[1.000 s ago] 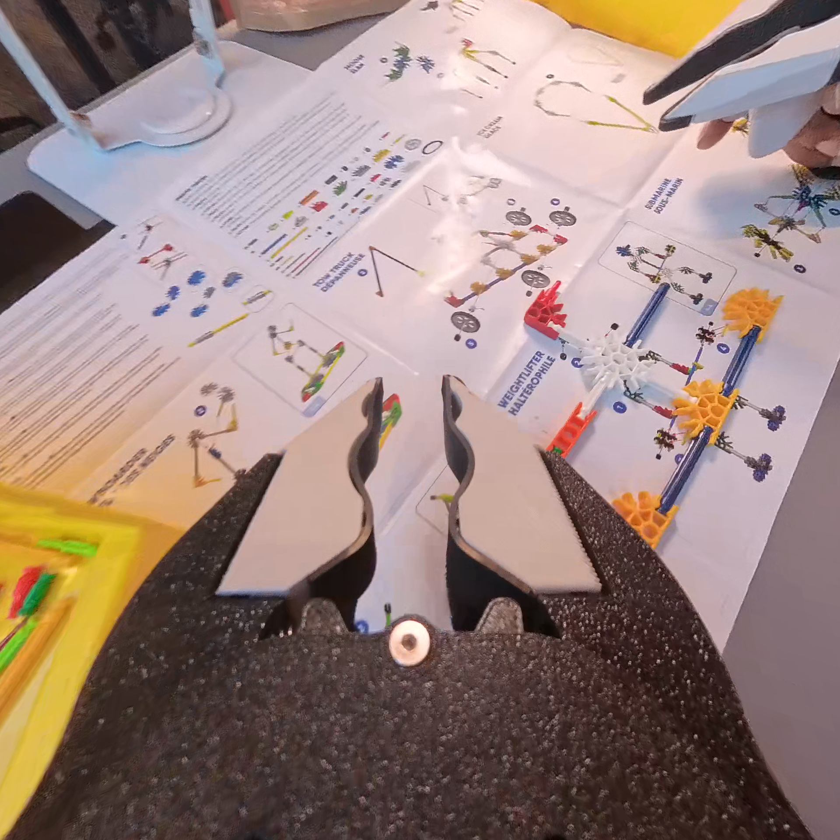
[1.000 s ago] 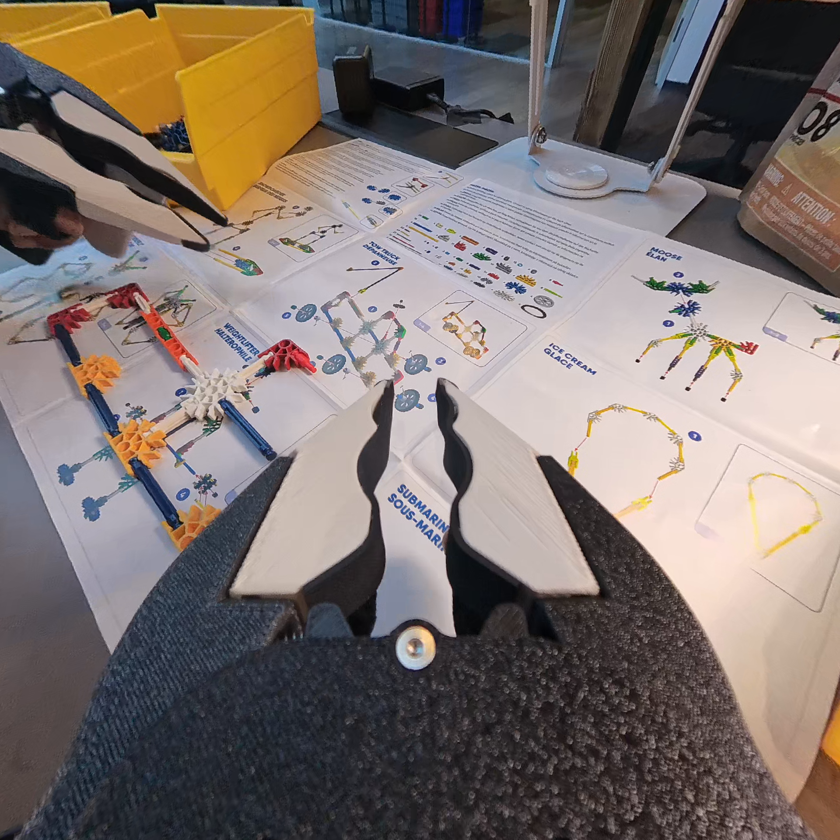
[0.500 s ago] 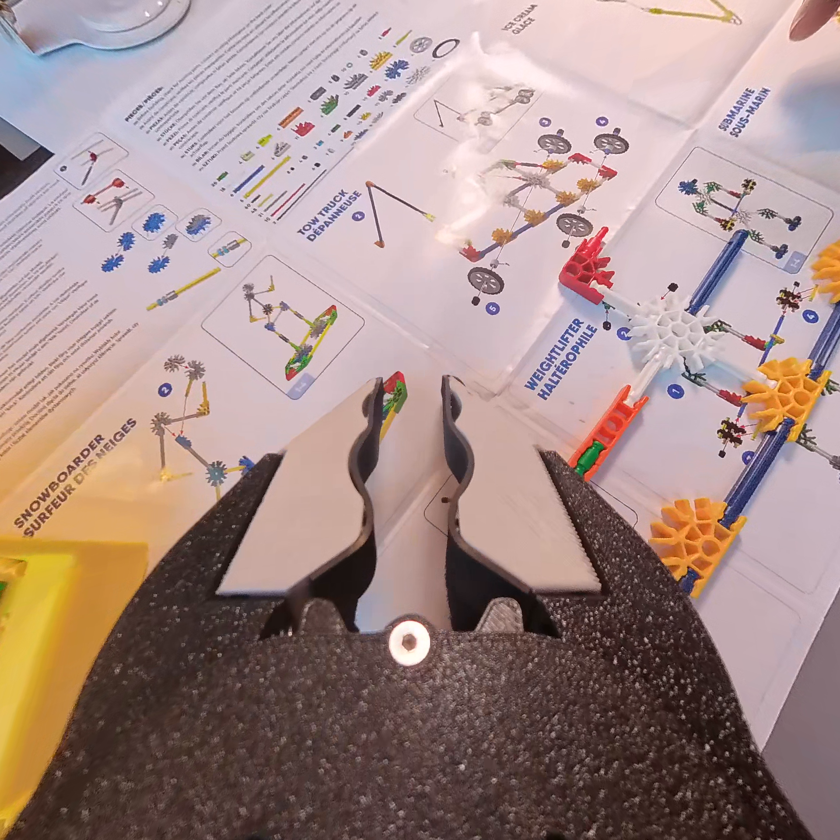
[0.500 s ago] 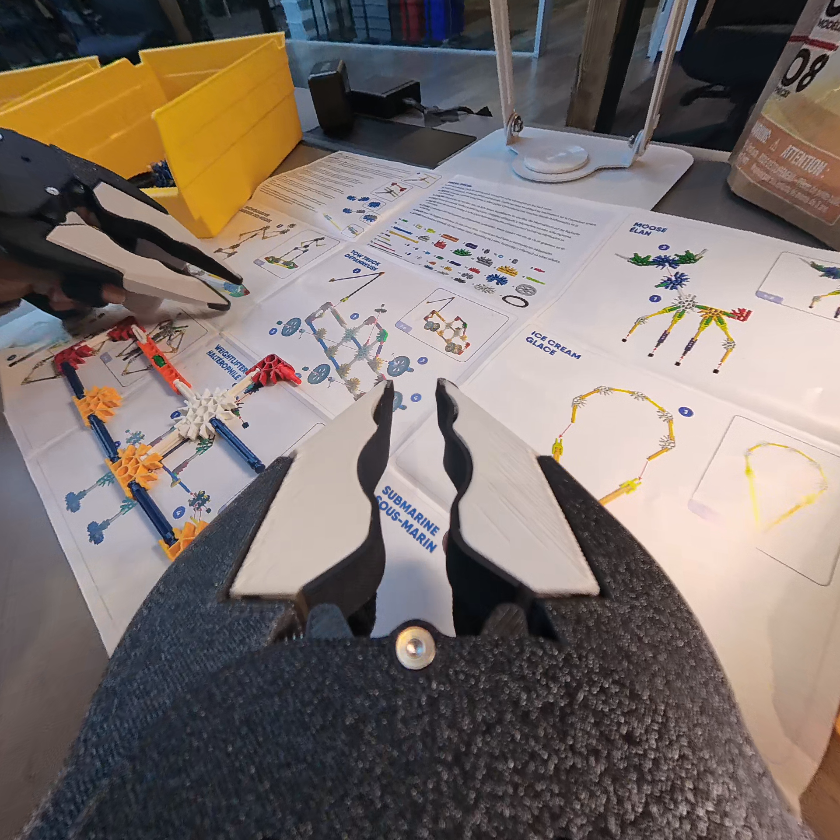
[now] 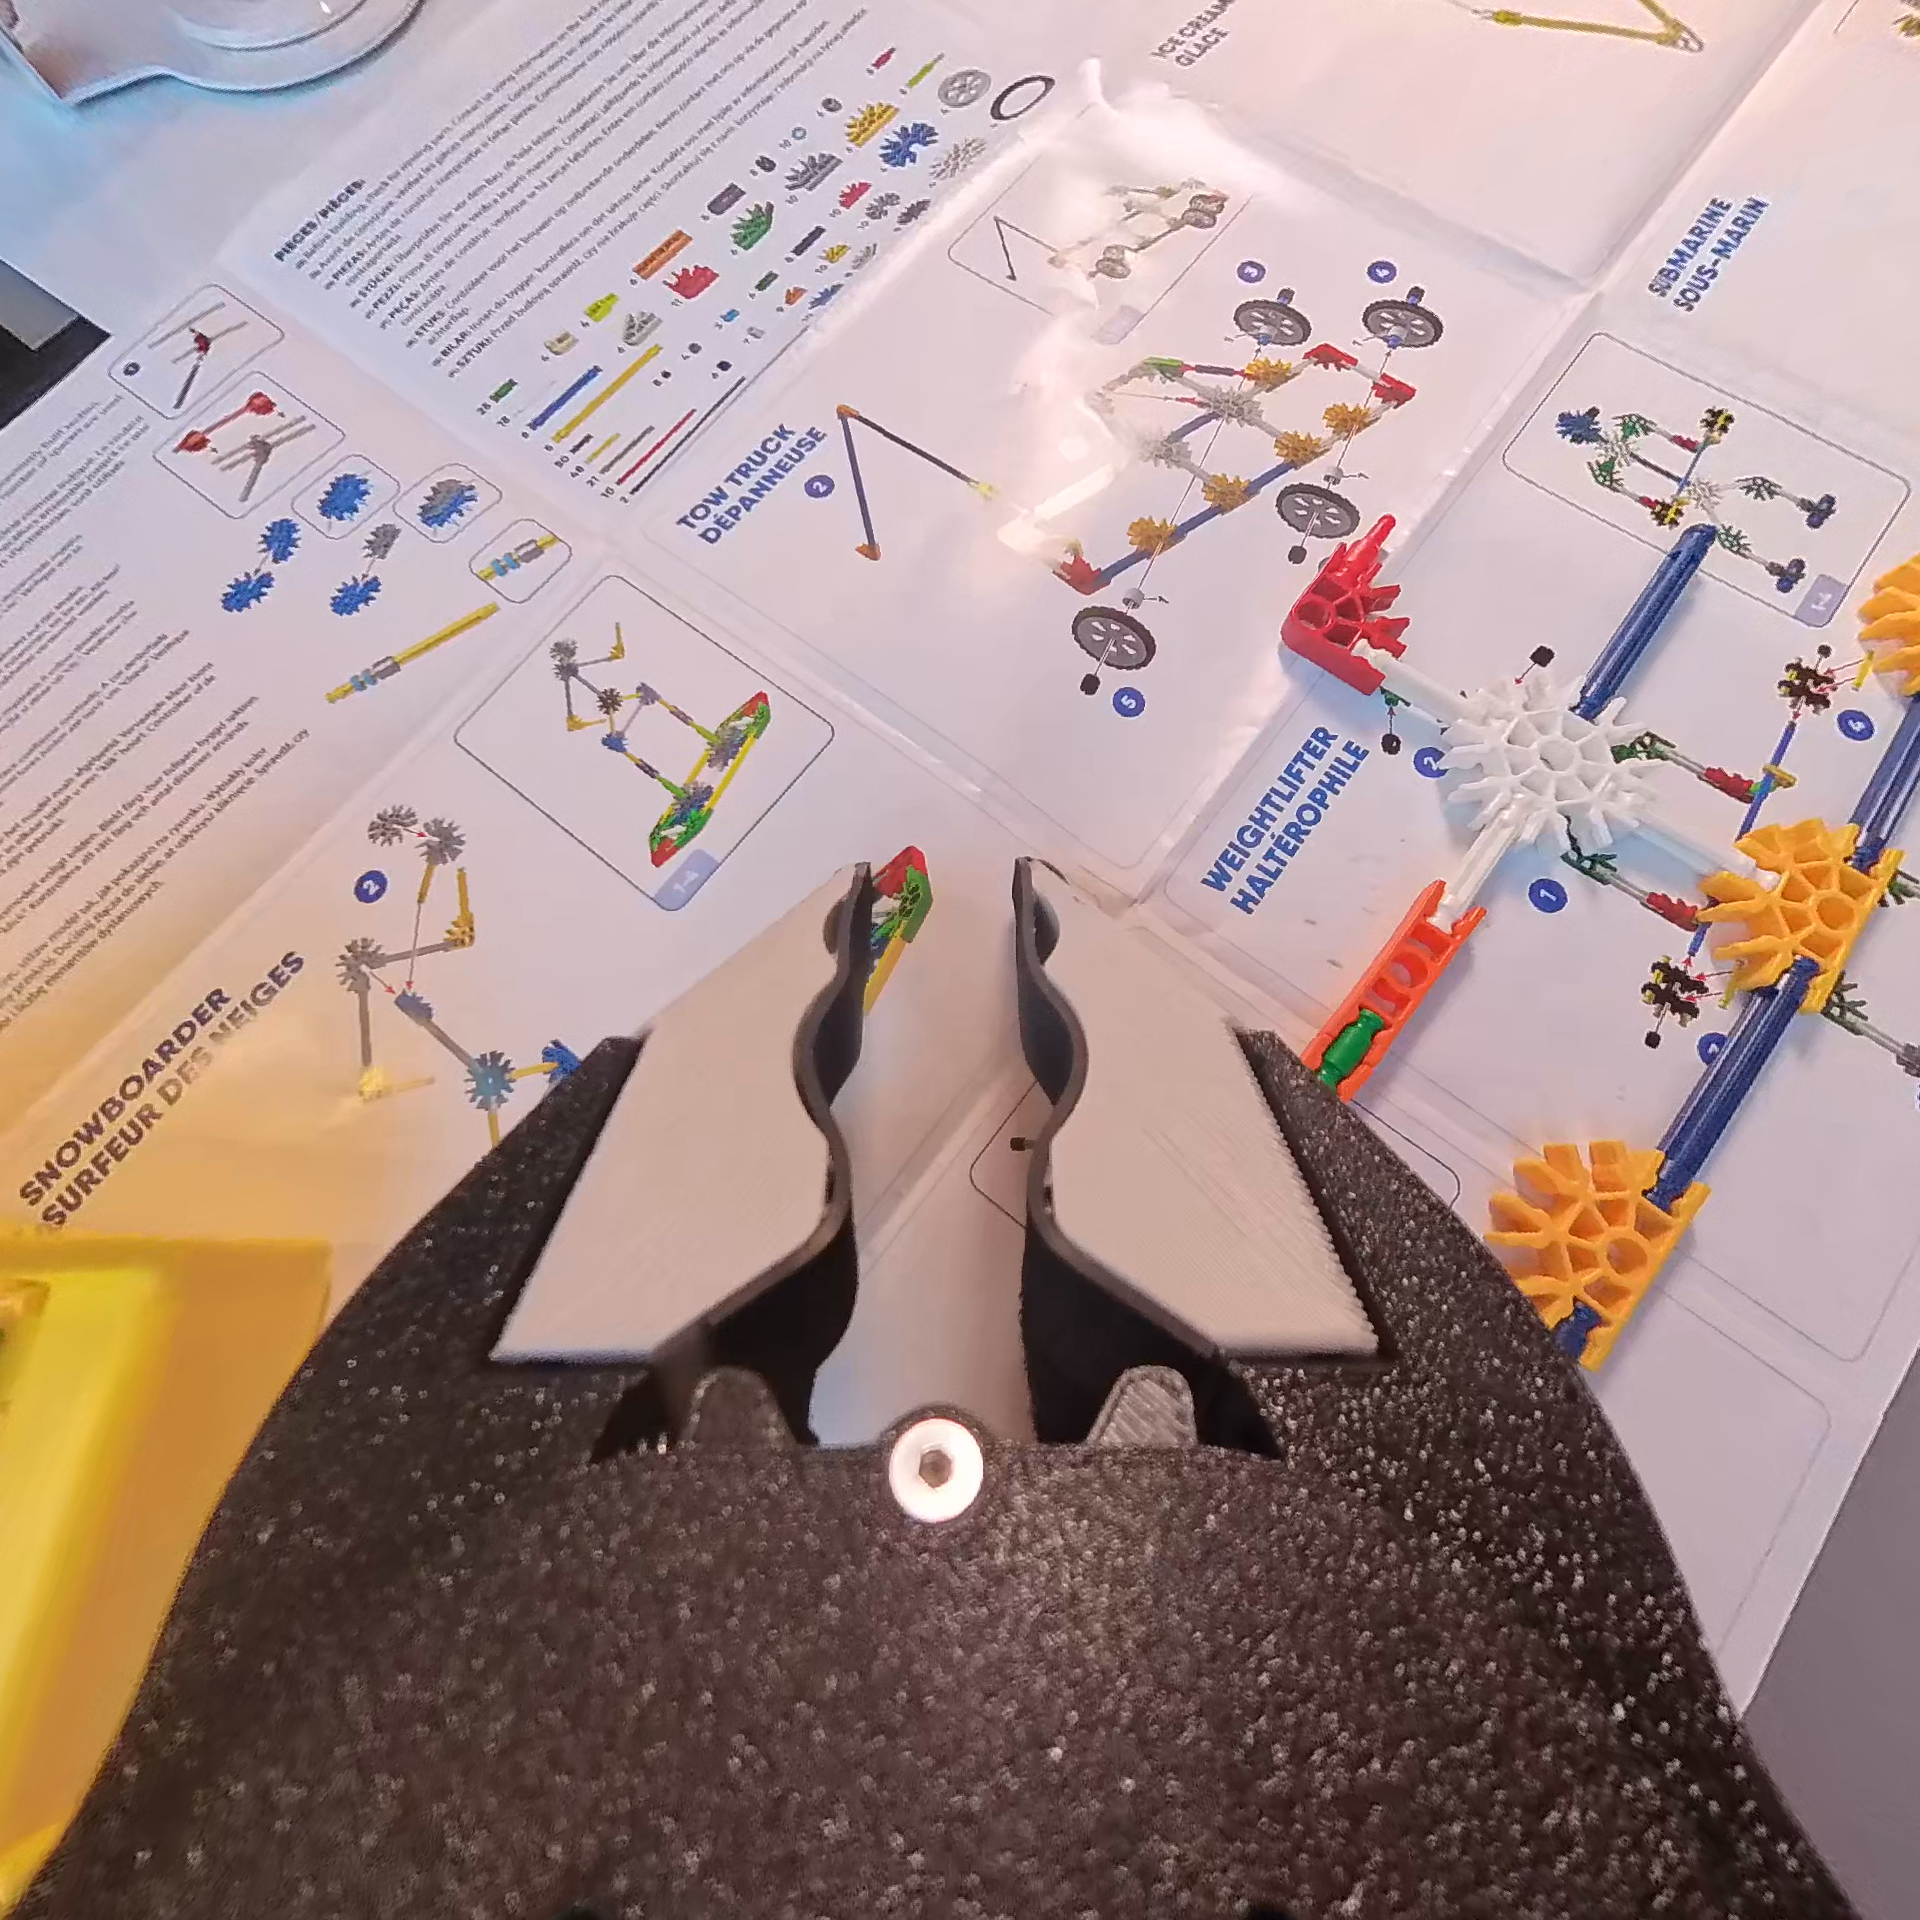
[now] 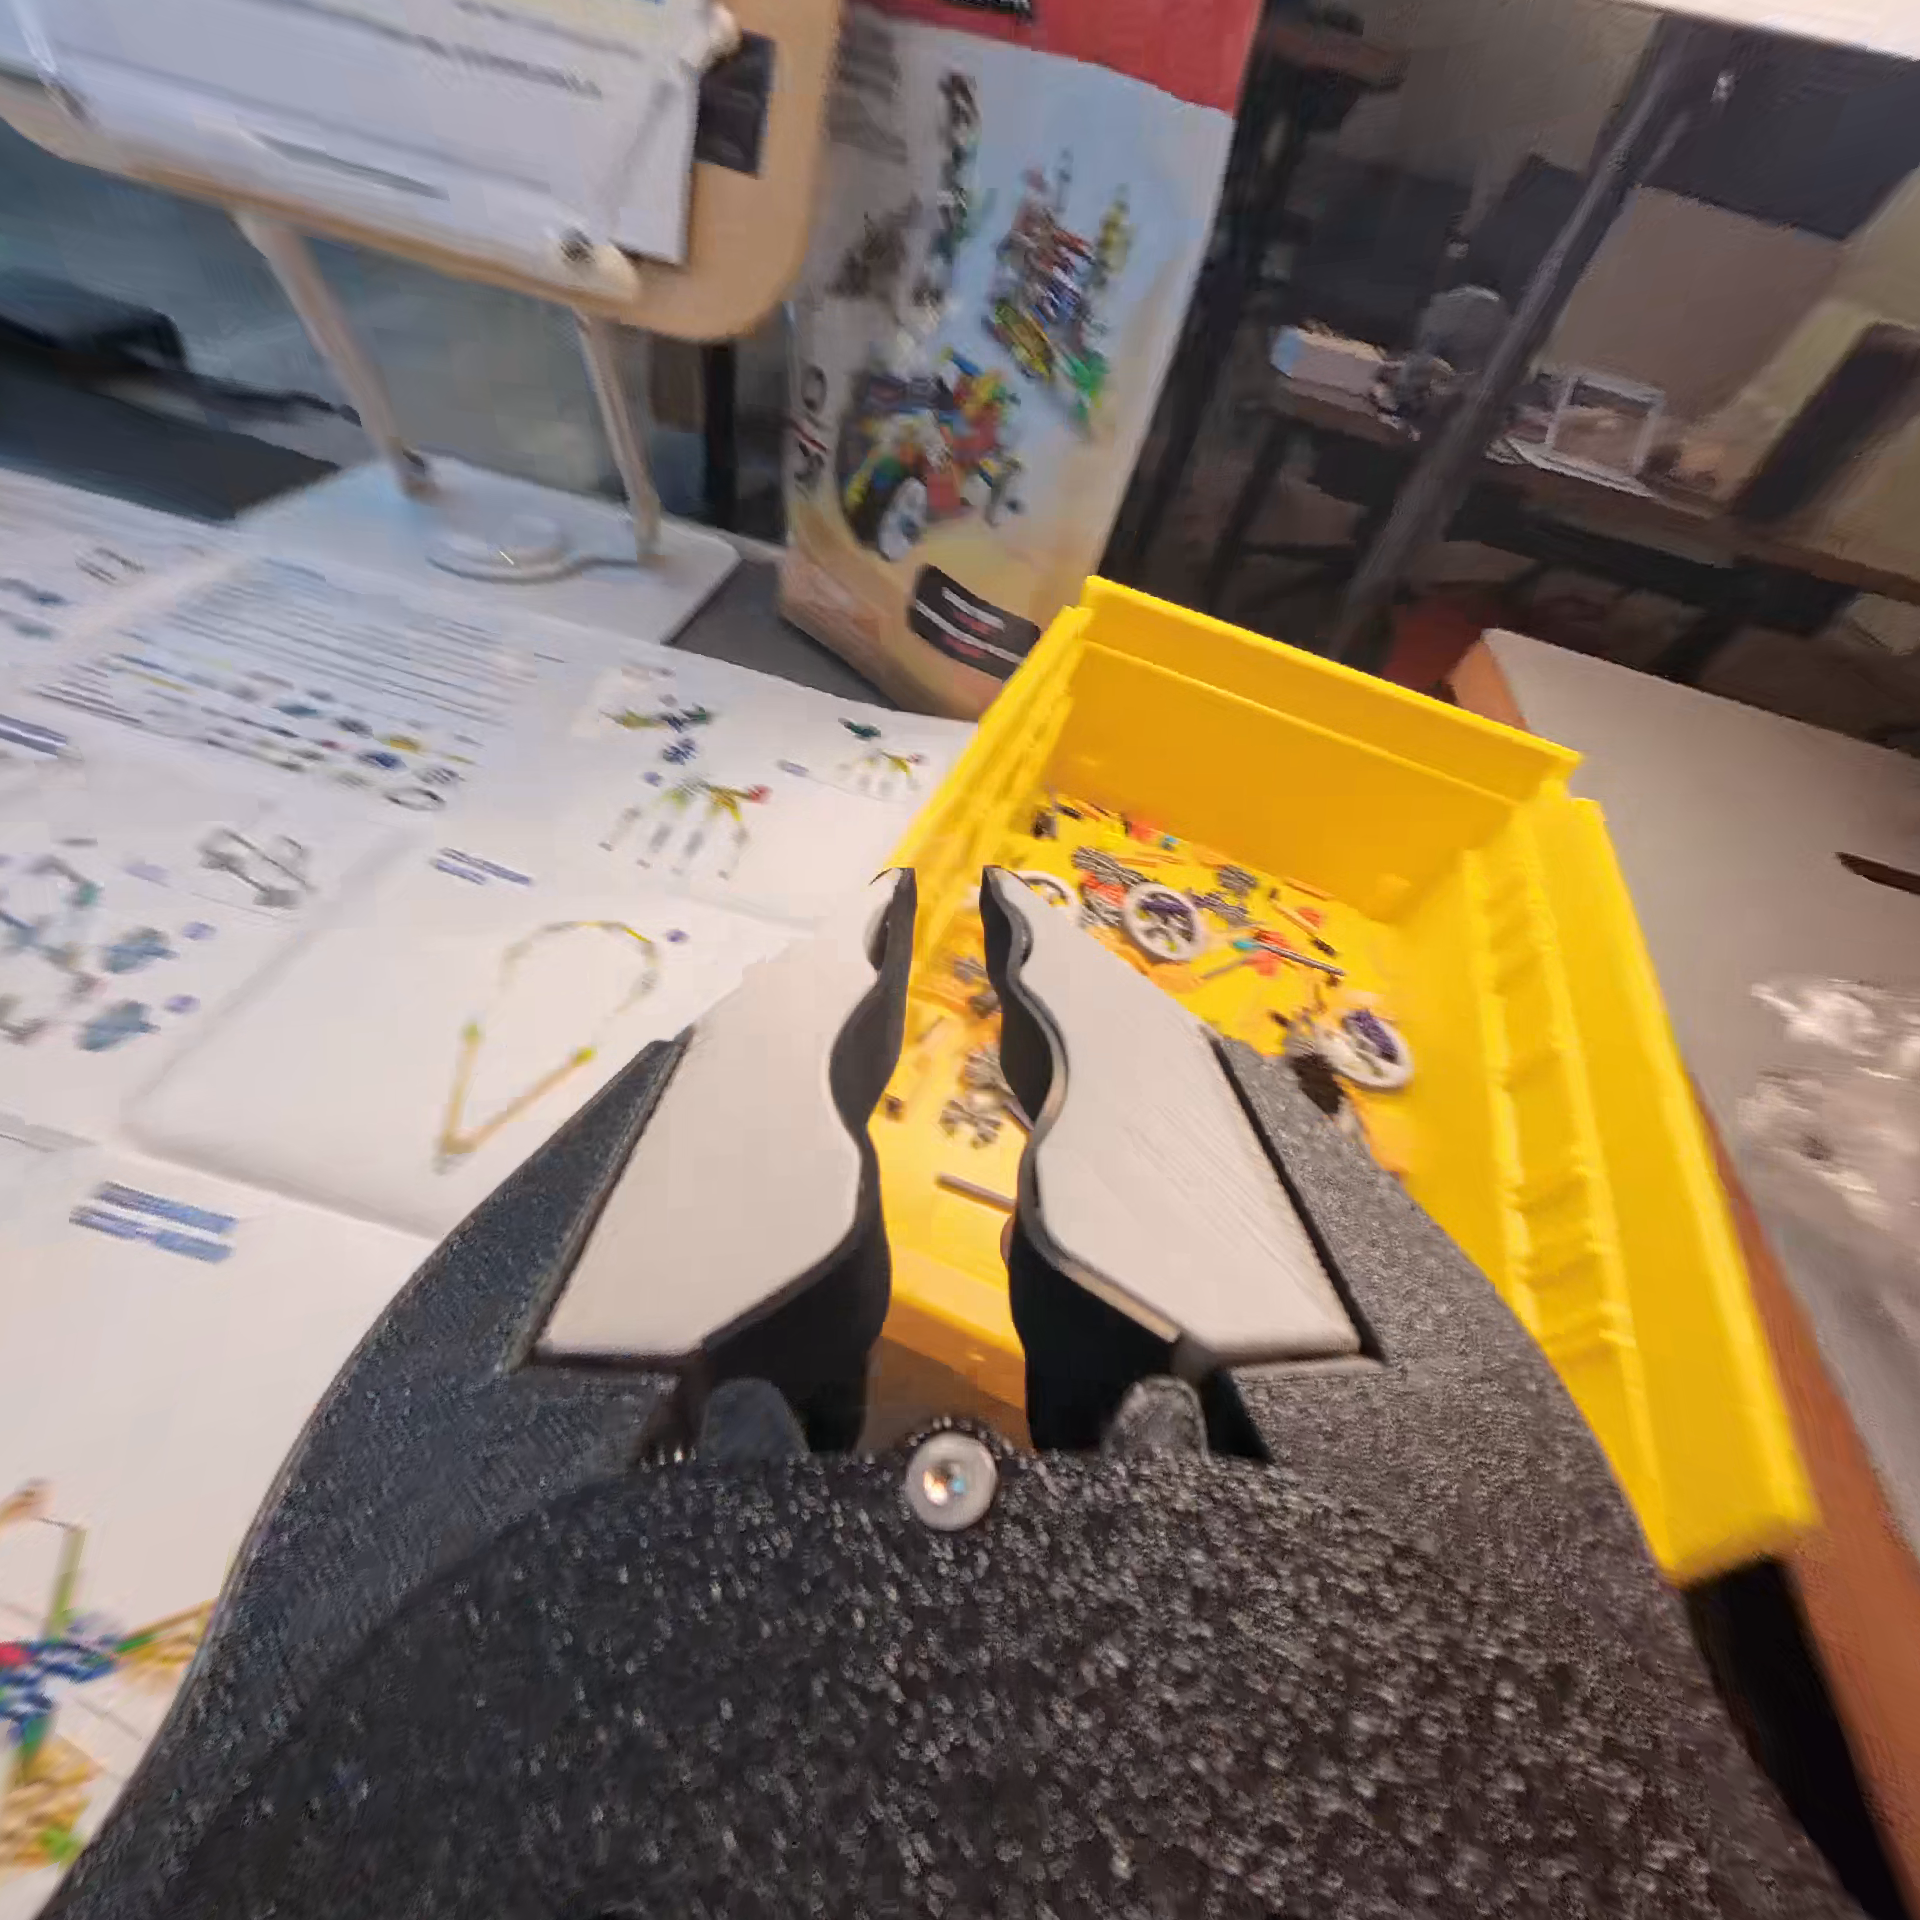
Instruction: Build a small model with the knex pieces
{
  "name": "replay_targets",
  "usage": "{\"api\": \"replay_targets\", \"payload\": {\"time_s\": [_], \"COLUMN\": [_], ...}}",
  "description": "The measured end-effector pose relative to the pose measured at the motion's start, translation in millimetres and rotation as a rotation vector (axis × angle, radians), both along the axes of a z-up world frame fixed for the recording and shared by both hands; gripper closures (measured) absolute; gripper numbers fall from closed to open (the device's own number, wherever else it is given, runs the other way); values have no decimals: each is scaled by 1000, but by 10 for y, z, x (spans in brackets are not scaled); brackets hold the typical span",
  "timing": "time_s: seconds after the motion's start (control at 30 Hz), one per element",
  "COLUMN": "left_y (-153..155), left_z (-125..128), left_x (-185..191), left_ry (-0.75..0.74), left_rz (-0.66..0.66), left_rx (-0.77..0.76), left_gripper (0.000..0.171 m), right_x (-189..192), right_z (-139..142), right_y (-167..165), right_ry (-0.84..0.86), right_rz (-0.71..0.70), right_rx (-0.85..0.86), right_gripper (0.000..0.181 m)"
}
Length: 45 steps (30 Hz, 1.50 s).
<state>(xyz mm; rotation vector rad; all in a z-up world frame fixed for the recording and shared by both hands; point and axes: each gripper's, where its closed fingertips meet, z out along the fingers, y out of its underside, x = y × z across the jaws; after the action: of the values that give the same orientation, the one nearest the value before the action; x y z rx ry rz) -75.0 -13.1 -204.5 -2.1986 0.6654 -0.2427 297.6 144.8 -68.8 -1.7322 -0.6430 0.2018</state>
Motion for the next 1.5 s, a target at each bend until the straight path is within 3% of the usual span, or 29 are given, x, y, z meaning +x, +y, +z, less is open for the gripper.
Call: {"api": "replay_targets", "payload": {"time_s": [0.1, 0.2, 0.3, 0.47, 0.77, 1.5], "left_y": [-1, -2, -1, -16, -18, -28], "left_z": [2, -22, -23, -9, 5, -14], "left_x": [2, 5, 1, -14, -19, 0], "left_ry": [2, 22, 47, 58, 52, 53], "left_rz": [-1, -3, 2, 15, 16, 3], "left_rx": [2, -2, 10, 26, 33, 22], "left_gripper": [147, 147, 147, 147, 147, 147], "right_x": [435, 643, 740, 791, 803, 751], "right_z": [-189, -536, -876, -1194, -1333, -1372], "right_y": [345, 599, 692, 620, 461, 421], "right_ry": [-227, -418, -582, -799, -823, -863], "right_rz": [-44, 0, 70, 190, 263, 424], "right_rx": [-130, -349, -524, -666, -775, -738], "right_gripper": [169, 167, 169, 170, 168, 168]}}
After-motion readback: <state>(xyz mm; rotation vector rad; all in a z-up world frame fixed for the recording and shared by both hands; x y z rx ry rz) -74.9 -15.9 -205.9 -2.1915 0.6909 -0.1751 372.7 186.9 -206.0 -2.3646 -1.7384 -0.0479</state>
